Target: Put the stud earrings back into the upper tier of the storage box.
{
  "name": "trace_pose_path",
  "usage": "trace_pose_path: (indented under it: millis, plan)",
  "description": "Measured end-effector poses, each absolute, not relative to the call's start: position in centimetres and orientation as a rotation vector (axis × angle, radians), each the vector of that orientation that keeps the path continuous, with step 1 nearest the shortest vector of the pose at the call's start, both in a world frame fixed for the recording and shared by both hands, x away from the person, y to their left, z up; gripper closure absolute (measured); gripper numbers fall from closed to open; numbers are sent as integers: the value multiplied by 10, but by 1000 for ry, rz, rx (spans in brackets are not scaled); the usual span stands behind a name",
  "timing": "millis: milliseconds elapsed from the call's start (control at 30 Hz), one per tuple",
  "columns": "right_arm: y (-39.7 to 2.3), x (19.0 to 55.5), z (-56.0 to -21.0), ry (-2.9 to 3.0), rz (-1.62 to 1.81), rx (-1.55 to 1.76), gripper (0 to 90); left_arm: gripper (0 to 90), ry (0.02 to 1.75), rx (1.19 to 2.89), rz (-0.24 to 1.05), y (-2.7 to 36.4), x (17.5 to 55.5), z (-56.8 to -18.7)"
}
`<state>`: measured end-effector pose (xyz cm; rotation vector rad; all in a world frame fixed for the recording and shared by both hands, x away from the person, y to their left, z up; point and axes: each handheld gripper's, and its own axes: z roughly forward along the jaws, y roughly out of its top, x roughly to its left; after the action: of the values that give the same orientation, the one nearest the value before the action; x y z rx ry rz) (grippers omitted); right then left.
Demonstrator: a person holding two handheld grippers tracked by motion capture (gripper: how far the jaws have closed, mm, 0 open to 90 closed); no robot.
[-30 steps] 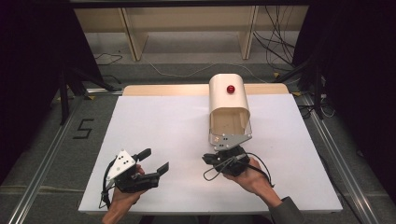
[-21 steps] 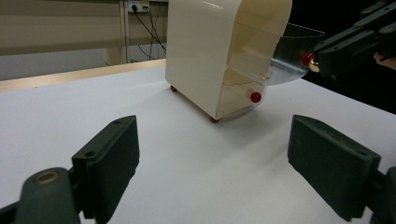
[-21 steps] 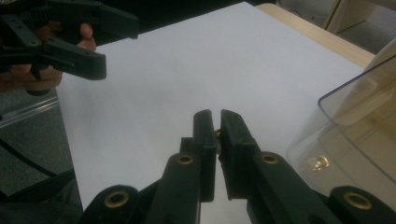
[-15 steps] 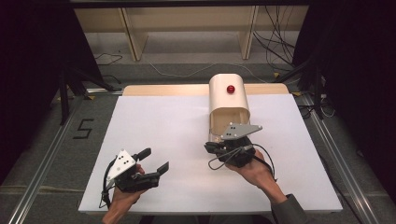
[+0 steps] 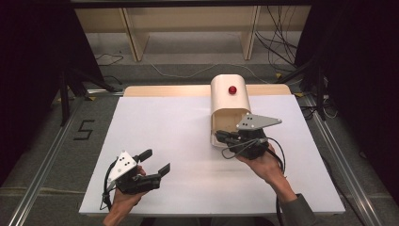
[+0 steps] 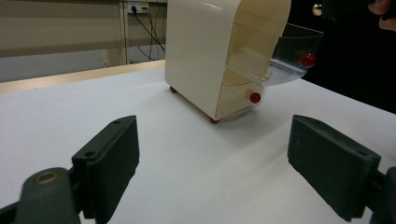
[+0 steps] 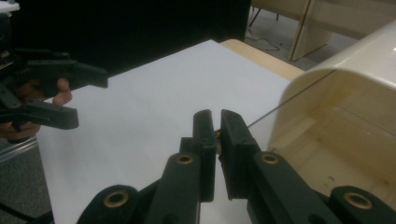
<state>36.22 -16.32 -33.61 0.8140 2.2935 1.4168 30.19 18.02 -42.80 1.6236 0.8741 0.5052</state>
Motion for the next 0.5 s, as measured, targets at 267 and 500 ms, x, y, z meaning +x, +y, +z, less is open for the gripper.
trace_pose_path:
  millis: [267,500]
  plan:
    - [-174,369,-335,2245,1414,865,851,162,874,1624,505,180,302,-428]
    - [-180,375,-337,2225,1415,906,850,162,874,1624,506,180,302,-428]
